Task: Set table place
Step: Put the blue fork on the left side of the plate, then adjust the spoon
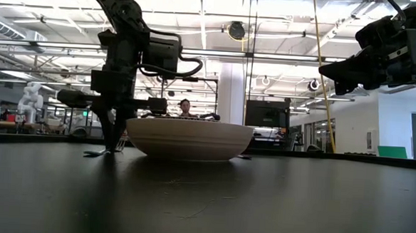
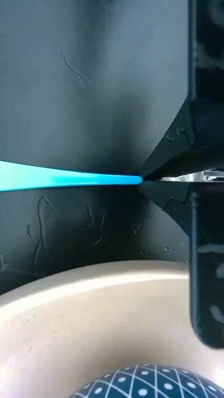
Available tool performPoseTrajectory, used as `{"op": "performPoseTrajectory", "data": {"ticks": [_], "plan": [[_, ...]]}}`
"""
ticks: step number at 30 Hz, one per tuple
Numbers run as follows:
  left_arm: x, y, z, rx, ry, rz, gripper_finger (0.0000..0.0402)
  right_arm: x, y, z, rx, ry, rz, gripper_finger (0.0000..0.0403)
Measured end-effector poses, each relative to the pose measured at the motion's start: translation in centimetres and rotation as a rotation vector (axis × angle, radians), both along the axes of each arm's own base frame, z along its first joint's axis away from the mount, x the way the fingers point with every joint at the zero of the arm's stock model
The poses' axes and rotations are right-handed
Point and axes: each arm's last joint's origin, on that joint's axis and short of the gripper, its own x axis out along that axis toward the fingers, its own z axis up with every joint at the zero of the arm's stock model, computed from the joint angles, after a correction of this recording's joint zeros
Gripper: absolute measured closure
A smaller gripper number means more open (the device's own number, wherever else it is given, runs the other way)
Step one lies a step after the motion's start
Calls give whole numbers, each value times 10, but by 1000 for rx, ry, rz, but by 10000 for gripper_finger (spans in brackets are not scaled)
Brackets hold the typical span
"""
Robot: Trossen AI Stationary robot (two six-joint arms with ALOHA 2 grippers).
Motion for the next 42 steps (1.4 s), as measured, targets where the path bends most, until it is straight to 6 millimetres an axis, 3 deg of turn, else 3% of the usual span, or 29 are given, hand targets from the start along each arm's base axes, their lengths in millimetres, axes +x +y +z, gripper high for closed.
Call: {"op": "performPoseTrajectory", "data": {"ticks": [11,32,42], "plan": [[0,0,-1,7,5,6,315,0,0,0,0,0,0,403],[1,-6,-1,47,13,9,311,0,0,0,-3,0,0,403],[1,-9,17,73,-74,42,311,0,0,0,-9,-1,0,403]]}}
